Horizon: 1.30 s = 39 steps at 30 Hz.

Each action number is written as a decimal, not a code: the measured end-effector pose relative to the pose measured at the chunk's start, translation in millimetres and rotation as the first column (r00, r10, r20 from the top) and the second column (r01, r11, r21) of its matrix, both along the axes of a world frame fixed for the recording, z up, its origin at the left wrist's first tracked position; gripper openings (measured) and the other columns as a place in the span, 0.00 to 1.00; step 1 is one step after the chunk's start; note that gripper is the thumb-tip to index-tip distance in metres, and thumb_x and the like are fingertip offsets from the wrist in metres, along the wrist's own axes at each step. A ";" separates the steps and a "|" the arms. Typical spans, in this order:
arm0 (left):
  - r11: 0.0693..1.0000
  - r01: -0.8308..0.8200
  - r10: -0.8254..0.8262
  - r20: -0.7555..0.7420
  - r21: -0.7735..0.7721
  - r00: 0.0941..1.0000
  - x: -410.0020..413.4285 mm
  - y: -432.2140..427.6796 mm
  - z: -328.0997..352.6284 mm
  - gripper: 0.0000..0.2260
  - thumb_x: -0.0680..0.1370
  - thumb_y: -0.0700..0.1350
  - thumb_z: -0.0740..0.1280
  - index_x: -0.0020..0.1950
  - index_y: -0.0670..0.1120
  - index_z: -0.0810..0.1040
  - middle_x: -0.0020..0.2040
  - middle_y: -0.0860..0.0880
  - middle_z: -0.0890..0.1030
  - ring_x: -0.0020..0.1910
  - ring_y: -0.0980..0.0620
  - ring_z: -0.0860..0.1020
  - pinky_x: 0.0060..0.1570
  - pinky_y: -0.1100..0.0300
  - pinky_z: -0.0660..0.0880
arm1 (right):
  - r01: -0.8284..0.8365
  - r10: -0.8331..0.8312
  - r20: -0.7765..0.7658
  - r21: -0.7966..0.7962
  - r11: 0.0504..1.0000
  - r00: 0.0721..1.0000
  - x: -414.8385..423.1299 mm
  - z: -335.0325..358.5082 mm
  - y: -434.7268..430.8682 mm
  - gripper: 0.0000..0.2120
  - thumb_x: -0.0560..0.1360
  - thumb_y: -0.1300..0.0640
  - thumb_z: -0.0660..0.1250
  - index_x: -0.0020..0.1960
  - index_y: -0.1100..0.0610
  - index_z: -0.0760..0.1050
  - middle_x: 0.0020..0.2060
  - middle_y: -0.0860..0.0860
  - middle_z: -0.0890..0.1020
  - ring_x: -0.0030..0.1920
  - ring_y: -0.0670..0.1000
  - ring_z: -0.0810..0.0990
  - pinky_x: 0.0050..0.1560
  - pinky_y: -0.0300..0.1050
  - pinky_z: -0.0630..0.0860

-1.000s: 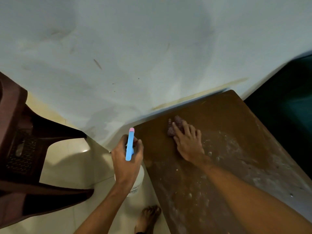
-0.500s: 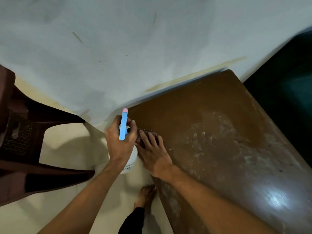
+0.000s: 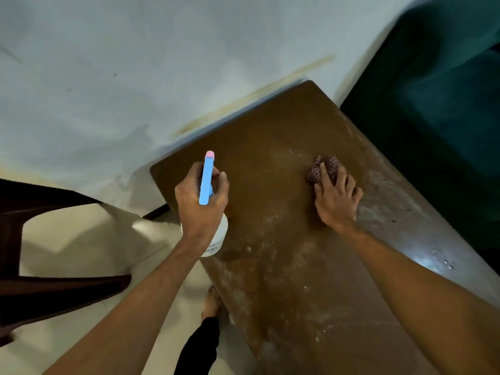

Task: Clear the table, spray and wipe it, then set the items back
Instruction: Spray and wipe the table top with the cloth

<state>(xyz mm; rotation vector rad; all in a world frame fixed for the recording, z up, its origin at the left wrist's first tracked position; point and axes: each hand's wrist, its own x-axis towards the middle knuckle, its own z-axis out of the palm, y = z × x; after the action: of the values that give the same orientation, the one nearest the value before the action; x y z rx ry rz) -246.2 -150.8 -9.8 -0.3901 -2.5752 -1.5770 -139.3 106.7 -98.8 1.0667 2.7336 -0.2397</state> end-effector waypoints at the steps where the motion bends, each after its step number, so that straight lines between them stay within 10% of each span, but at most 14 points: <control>1: 1.000 0.012 -0.012 -0.002 0.000 1.000 -0.8 7.2 1.7 0.06 0.77 0.45 0.73 0.48 0.44 0.79 0.37 0.60 0.76 0.36 0.60 0.78 0.40 0.74 0.75 | 0.050 -0.050 0.004 -0.003 0.999 0.999 2.8 0.3 1.3 0.26 0.84 0.44 0.48 0.80 0.43 0.48 0.78 0.56 0.53 0.75 0.63 0.55 0.72 0.65 0.54; 5: 0.999 0.036 -0.035 0.032 -0.027 0.999 -1.1 34.4 3.3 0.07 0.77 0.46 0.73 0.50 0.45 0.79 0.39 0.59 0.77 0.39 0.60 0.80 0.44 0.75 0.76 | 0.042 -0.043 -0.015 -0.076 0.996 0.999 -1.7 8.4 -30.2 0.26 0.84 0.45 0.49 0.80 0.44 0.47 0.79 0.57 0.49 0.75 0.64 0.53 0.72 0.67 0.52; 14: 0.994 0.091 -0.093 -0.043 -0.055 0.995 -12.8 73.7 -2.4 0.06 0.77 0.44 0.73 0.47 0.43 0.78 0.37 0.52 0.79 0.36 0.59 0.79 0.41 0.76 0.73 | -0.653 0.655 -0.028 -0.106 0.750 0.755 -47.9 -3.9 -62.7 0.27 0.84 0.44 0.49 0.80 0.42 0.44 0.81 0.53 0.47 0.78 0.60 0.49 0.76 0.64 0.47; 22: 0.977 0.211 -0.210 -0.050 0.022 0.976 -45.9 122.3 -2.8 0.07 0.76 0.44 0.73 0.49 0.42 0.80 0.39 0.54 0.80 0.40 0.56 0.81 0.41 0.73 0.77 | -0.074 0.071 -0.074 -0.038 0.997 0.995 -92.6 -2.6 58.5 0.26 0.84 0.43 0.46 0.81 0.45 0.47 0.80 0.54 0.49 0.77 0.61 0.51 0.75 0.62 0.48; 28: 0.964 0.255 -0.254 -0.016 0.069 0.967 -83.9 153.2 2.0 0.10 0.76 0.49 0.71 0.50 0.44 0.81 0.40 0.54 0.81 0.40 0.56 0.82 0.42 0.69 0.81 | 0.497 -0.497 -0.102 -0.028 0.867 0.862 -111.1 -12.4 79.7 0.28 0.83 0.46 0.51 0.81 0.48 0.49 0.78 0.59 0.51 0.75 0.64 0.53 0.73 0.66 0.50; 39: 0.960 0.271 -0.258 -0.149 0.074 0.955 -150.1 146.6 7.5 0.05 0.76 0.41 0.74 0.47 0.42 0.80 0.37 0.58 0.78 0.36 0.56 0.81 0.37 0.69 0.77 | 0.125 -0.131 -0.139 -0.052 0.991 0.982 -269.4 -17.0 117.8 0.27 0.83 0.44 0.49 0.80 0.46 0.50 0.77 0.57 0.52 0.75 0.64 0.52 0.73 0.66 0.47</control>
<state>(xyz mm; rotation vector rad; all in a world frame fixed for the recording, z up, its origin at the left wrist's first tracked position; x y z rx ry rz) -396.3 -4.3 -2.3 -0.8343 -2.4146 -1.6767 -408.7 224.5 -115.8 1.2612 2.7713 -0.4069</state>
